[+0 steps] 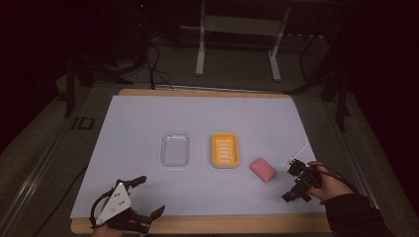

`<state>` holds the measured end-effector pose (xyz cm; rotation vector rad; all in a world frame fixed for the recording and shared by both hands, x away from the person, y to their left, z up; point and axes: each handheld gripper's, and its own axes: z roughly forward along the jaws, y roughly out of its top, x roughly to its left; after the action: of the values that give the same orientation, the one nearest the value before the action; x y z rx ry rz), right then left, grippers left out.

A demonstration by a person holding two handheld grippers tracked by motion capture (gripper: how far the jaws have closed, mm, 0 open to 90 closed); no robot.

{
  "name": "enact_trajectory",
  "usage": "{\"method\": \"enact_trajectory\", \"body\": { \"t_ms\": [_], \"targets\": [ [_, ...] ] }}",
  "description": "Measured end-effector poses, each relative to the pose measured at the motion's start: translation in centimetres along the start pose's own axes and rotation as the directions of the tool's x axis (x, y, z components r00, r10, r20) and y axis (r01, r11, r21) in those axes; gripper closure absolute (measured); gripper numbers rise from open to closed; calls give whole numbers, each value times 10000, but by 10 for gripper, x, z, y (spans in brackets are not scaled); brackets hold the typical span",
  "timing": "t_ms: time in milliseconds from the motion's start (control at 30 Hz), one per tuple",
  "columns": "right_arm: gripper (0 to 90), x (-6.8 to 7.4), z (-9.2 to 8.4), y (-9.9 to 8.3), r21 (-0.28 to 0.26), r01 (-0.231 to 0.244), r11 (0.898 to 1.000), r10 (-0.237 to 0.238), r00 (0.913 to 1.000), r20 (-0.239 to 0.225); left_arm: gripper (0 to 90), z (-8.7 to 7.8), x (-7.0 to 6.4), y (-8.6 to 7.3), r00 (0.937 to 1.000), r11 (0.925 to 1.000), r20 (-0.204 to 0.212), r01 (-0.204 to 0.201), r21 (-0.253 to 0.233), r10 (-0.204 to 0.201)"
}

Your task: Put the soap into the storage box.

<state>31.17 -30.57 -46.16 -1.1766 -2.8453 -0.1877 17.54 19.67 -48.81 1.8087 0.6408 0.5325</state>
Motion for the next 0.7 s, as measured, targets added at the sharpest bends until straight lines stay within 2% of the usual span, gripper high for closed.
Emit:
{"method": "enact_trajectory", "body": {
  "t_ms": [200, 400, 700],
  "targets": [
    [150, -1, -1, 4, 843, -281, 9960, 275, 9996, 82, 2, 0, 0, 0, 10000, 10000, 8, 2, 20, -2],
    [132, 2, 2, 8, 1763, -273, 9840, 279, 9996, -10, 2, 0, 0, 0, 10000, 10000, 18, 4, 11, -4],
    [107, 0, 4, 15, 2305, -502, 9718, 455, 9986, 256, 2, 0, 0, 0, 10000, 10000, 45, 17, 9, -17]
  ]
}}
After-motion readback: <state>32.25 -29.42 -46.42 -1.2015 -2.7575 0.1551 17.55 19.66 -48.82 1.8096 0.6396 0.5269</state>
